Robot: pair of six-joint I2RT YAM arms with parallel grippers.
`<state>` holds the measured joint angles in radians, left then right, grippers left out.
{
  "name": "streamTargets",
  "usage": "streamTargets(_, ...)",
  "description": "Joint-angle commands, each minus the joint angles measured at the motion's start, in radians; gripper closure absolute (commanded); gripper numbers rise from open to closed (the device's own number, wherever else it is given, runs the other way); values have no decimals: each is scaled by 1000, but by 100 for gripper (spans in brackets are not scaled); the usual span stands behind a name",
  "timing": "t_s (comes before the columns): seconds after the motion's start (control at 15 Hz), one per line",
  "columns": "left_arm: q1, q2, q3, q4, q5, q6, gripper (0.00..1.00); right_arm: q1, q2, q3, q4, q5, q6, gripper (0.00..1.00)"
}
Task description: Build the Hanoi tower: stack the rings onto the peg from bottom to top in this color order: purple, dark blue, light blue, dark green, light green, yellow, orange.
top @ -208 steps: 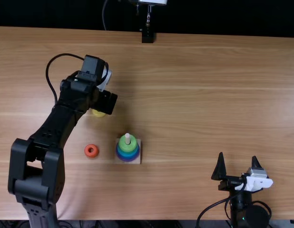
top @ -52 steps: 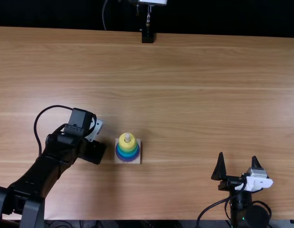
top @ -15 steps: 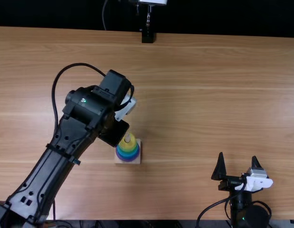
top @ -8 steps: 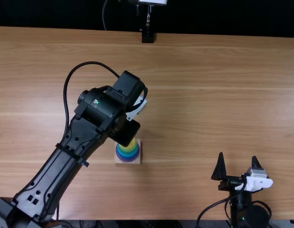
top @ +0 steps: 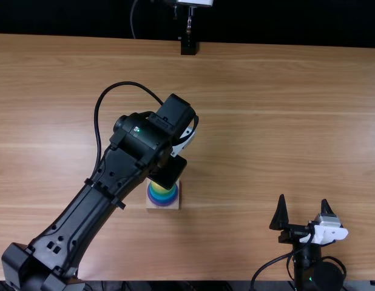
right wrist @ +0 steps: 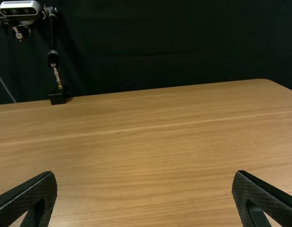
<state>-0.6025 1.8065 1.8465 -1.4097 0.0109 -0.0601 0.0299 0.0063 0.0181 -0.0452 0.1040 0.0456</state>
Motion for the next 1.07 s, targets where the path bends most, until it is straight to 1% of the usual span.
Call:
streamTargets(0.0, -6, 13, 23, 2, -4, -12, 100, -2, -6, -7, 4, -6, -3, 0)
streamTargets(0.13, -6, 13, 17, 2, -4, -12, 100, -2, -6, -7, 4, -6, -3, 0)
streamTargets(0.2, -6, 11, 16, 2, -4, -10, 92, -2, -6, -7, 4, -6, -3, 0)
streamTargets(0.27, -6, 10, 16, 2, -4, -10, 55, -2, -6, -7, 4, -6, -3, 0)
streamTargets(0.33, -5, 7, 8, 0, -4, -10, 9, -2, -6, -7, 4, -6, -3, 0)
streamTargets(0.4, -5, 5, -16, 0, -2, -14, 0, -2, -6, -7, 4, -6, -3, 0)
streamTargets(0.47, 0, 4, -50, 0, 15, -12, 0, -2, -6, -7, 4, -6, -3, 0)
streamTargets(0.53, 3, 2, -64, 3, 20, -10, 0, -2, -6, -7, 4, -6, -3, 0)
streamTargets(0.6, 9, -1, -64, 9, 20, -10, 0, -2, -6, -7, 4, -6, -3, 0)
streamTargets(0.73, 32, -39, -63, 18, 11, -10, 0, -2, -6, -7, 4, -6, -3, 0)
streamTargets(0.8, 56, -61, -63, 70, 8, -8, 0, -2, -6, -7, 4, -6, -3, 0)
streamTargets(1.0, 107, -176, -96, 392, 0, -6, 0, -2, -6, -7, 4, -6, -3, 0)
